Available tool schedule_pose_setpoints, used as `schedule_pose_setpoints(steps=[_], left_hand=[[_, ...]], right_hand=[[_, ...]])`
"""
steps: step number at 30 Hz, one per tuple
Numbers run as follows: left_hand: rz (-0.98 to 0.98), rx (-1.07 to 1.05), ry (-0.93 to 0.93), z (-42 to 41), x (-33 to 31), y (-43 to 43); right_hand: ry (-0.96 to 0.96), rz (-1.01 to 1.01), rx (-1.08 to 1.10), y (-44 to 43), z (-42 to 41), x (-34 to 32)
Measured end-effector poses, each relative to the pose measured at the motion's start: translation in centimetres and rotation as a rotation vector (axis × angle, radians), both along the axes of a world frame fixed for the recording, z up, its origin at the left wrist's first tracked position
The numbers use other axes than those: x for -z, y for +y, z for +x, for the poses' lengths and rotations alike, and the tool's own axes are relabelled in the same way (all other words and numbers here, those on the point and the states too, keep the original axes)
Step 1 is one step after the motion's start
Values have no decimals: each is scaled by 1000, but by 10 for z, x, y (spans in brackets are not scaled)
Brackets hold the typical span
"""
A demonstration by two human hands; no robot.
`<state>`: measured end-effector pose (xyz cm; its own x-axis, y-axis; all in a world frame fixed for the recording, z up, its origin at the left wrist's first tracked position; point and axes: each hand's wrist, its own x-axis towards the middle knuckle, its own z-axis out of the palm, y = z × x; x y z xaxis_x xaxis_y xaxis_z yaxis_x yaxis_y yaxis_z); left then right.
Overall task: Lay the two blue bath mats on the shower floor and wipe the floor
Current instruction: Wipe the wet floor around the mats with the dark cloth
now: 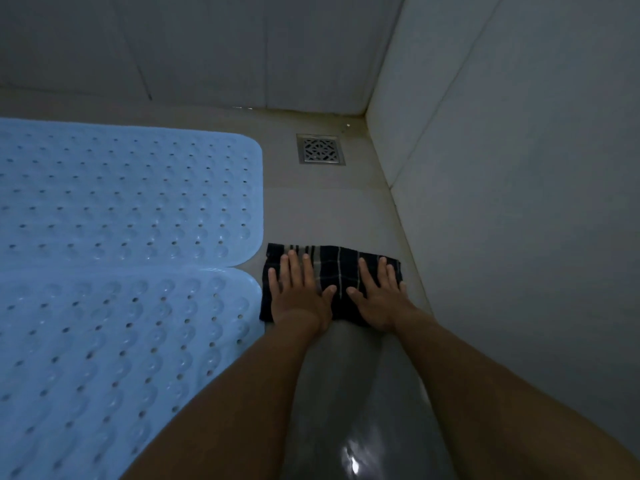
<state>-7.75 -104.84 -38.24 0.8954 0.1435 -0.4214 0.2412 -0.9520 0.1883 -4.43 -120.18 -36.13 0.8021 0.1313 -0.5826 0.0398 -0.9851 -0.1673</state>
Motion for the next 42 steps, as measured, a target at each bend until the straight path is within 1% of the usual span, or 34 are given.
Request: schedule_pose_setpoints(steps=[3, 8, 10, 14, 18, 20, 23, 29, 34, 38, 42], left_hand=[[11, 69, 30, -8, -4, 12], [64, 141, 37, -18, -7, 24], [106, 128, 22, -19, -4, 20], [91, 71, 9, -26, -4, 6], [85, 49, 12, -64, -3, -16], [56, 37, 23, -83, -2, -29], [69, 1, 34, -93, -4, -37], [103, 15, 36, -96, -4, -37], [103, 26, 40, -120, -9, -45], [90, 55, 70, -159, -13, -57], [97, 63, 81, -200, -15, -63]], right_hand=[[-41, 31, 40, 2, -24, 3], [-52, 61, 49, 2, -25, 1], [-86, 52, 14, -1, -27, 7], [-70, 39, -47, -13, -33, 7], [-47, 67, -93, -27, -45, 4], [-44, 108, -81, -39, -53, 4], [-71, 169, -43, -49, -61, 8], [-93, 171, -11, -50, -75, 11], [-113, 158, 23, -57, -109, 12], [-187, 181, 55, -65, -152, 10], [-135, 149, -16, -80, -200, 5]])
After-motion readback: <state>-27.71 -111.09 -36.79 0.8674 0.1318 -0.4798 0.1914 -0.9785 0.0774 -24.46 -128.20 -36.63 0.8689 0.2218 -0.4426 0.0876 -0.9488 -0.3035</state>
